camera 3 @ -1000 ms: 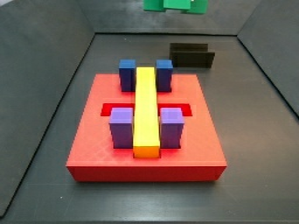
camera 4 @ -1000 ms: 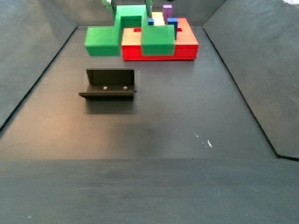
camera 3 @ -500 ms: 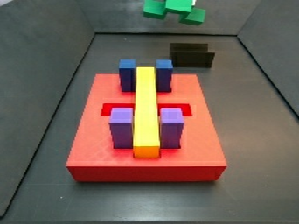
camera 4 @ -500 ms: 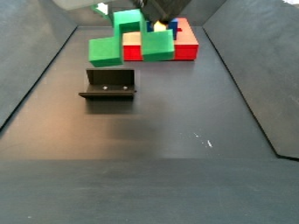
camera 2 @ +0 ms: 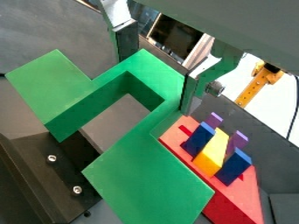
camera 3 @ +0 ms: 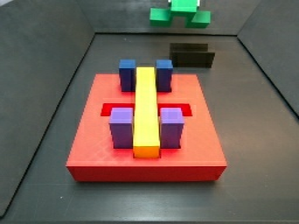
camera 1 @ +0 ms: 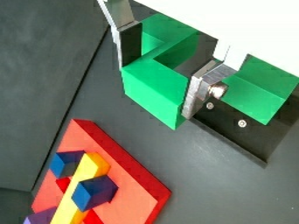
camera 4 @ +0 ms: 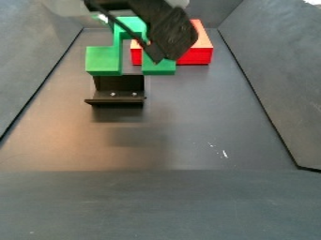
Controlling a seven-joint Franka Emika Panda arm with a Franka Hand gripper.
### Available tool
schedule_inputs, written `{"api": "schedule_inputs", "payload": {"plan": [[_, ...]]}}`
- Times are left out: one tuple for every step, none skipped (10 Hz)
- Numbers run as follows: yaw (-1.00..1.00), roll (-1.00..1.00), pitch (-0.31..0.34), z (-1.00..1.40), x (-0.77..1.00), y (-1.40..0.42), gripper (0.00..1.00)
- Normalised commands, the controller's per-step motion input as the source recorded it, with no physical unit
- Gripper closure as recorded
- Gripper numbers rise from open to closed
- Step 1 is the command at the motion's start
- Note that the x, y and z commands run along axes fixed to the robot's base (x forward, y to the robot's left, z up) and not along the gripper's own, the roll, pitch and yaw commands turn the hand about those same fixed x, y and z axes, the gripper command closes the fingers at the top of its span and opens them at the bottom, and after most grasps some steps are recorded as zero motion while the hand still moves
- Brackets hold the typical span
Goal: Pick up the green object. Move up. Place the green object on the fixture. Regrasp the green object. Move to above the board. Insert the green object.
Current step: Place the green object on the fixture.
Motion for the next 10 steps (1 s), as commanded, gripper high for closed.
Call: {"api": "schedule_inputs", "payload": {"plan": [[-0.06,-0.04,0.000,-0.22,0.62,0.00,1.00],[-0.09,-0.23,-0.026,-0.27,0.64,0.00,1.00],[0.00,-0.31,-0.083,-0.22,0.69,0.00,1.00],[0.00,-0.32,-0.137,-0.23,0.62,0.00,1.00],[0.00,-0.37,-0.183,-0.25,0.54,0.00,1.00],[0.00,-0.31,-0.169,-0.23,0.40,0.01,1.00],[0.00,0.00,0.000,-0.05,0.01,0.00,1.00],[0.04,0.13,0.000,-0.15,0.22,0.00,1.00],[0.00,0.25,-0.006,-0.31,0.39,-0.04,1.00],[0.00,0.24,-0.063,-0.31,0.36,-0.06,1.00]]}}
